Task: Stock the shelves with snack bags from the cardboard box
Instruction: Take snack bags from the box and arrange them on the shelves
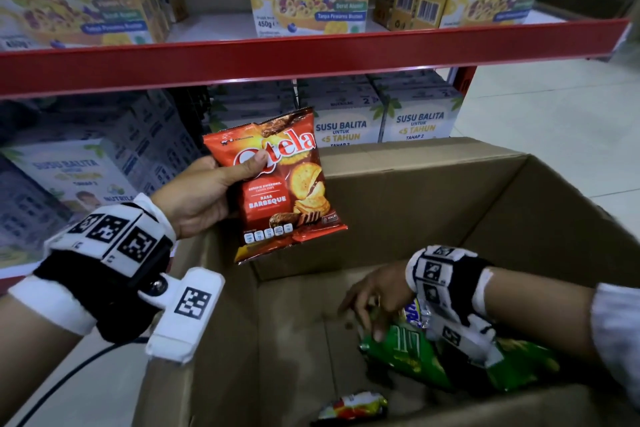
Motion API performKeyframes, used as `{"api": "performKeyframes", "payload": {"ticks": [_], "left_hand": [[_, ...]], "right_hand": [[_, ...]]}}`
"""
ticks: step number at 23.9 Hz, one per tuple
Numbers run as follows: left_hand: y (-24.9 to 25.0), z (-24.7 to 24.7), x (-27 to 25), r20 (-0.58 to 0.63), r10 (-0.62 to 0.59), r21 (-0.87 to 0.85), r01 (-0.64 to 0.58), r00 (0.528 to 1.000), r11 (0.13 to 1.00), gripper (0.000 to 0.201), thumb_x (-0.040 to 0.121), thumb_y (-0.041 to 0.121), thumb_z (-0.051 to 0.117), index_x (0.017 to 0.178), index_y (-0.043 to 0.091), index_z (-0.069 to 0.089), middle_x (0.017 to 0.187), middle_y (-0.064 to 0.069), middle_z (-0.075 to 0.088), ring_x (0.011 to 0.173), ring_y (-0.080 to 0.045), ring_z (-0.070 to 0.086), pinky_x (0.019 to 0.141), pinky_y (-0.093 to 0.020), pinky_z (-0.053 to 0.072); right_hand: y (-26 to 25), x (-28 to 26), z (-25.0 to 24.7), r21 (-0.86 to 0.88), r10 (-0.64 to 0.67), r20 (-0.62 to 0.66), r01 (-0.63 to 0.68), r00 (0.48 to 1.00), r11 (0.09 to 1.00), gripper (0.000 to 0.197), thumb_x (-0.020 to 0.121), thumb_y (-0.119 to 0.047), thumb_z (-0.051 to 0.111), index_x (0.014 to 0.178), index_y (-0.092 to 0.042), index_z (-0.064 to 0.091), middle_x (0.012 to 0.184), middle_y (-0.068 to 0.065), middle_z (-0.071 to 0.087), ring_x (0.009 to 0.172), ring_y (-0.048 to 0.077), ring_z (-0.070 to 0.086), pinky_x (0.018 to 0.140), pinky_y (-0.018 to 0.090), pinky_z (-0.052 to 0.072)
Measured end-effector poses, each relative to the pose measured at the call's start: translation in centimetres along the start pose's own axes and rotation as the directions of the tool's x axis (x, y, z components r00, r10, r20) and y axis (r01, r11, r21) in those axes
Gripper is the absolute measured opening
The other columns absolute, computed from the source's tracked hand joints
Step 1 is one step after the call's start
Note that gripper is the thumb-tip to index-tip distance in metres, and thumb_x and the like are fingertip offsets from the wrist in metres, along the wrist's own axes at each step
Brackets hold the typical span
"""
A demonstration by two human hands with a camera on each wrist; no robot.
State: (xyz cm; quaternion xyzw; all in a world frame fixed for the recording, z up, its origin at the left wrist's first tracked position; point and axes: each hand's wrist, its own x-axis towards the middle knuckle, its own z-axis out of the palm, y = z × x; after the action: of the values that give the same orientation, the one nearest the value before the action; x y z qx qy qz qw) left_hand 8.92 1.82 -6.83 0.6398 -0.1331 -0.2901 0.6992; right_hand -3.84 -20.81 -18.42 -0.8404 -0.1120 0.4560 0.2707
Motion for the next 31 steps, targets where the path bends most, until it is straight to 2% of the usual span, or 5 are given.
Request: {"api": "performKeyframes", "payload": {"ticks": [6,13,18,24,31], "left_hand": [[1.7,-0.1,-0.3,-0.054,0.074,0.039,-0.072,0.996,0.997,0.066,0.06,0.039,0.076,0.119,0.014,0.06,0.113,-0.008,0.071,0.095,-0.021,0.071,0.073,-0.035,0.059],[1.9,3.6,-0.7,0.003,0.149,-0.081,-0.148,0.989,0.986,0.038,0.067,0.026,0.066,0.104,0.014,0.064,0.09,-0.001,0.076,0.078,-0.013,0.073,0.064,-0.025,0.058],[2.4,5.7,-0.7,-0.083,0.21,-0.1,-0.218,0.974,0.971,0.04,0.067,0.034,0.068,0.104,0.019,0.065,0.09,0.001,0.076,0.079,-0.013,0.072,0.069,-0.029,0.059],[2.2,6.4,-1.5,0.132,0.222,-0.279,-0.178,0.966,0.944,0.09,0.055,0.058,0.078,0.133,0.026,0.048,0.121,-0.002,0.066,0.113,-0.024,0.063,0.095,-0.055,0.047],[0.7,6.1,-1.8,0.041,0.296,-0.099,-0.291,0.954,0.952,0.07,0.049,0.025,0.087,0.109,0.033,0.051,0.121,-0.007,0.066,0.105,-0.024,0.067,0.086,-0.04,0.056]], "right_hand": [[-5.8,-10.2,-6.9,-0.111,-0.239,-0.448,0.211,0.862,0.971,0.018,0.082,-0.023,0.071,0.075,-0.033,0.058,0.116,0.002,0.067,0.121,0.009,0.053,0.101,0.025,0.039],[-7.9,-14.9,-8.8,0.055,-0.102,-0.923,0.391,0.37,0.919,0.026,0.093,-0.034,0.052,0.087,-0.009,0.051,0.076,0.008,0.044,0.071,0.014,0.043,0.066,0.029,0.034],[-8.8,-11.9,-8.4,0.241,0.214,-0.969,0.662,0.123,0.71,0.018,0.092,-0.032,0.055,0.088,-0.019,0.044,0.081,0.009,0.062,0.065,0.014,0.059,0.061,0.026,0.048],[-9.7,-10.2,-7.9,0.051,0.177,-0.97,0.567,-0.169,0.822,0.025,0.092,-0.036,0.054,0.087,-0.027,0.031,0.086,0.007,0.053,0.07,0.017,0.051,0.068,0.034,0.044],[-9.2,-10.1,-6.4,0.151,0.091,-0.988,0.637,0.127,0.756,0.037,0.082,-0.065,0.047,0.078,-0.029,0.042,0.078,0.0,0.049,0.076,0.015,0.05,0.074,0.049,0.045]]}}
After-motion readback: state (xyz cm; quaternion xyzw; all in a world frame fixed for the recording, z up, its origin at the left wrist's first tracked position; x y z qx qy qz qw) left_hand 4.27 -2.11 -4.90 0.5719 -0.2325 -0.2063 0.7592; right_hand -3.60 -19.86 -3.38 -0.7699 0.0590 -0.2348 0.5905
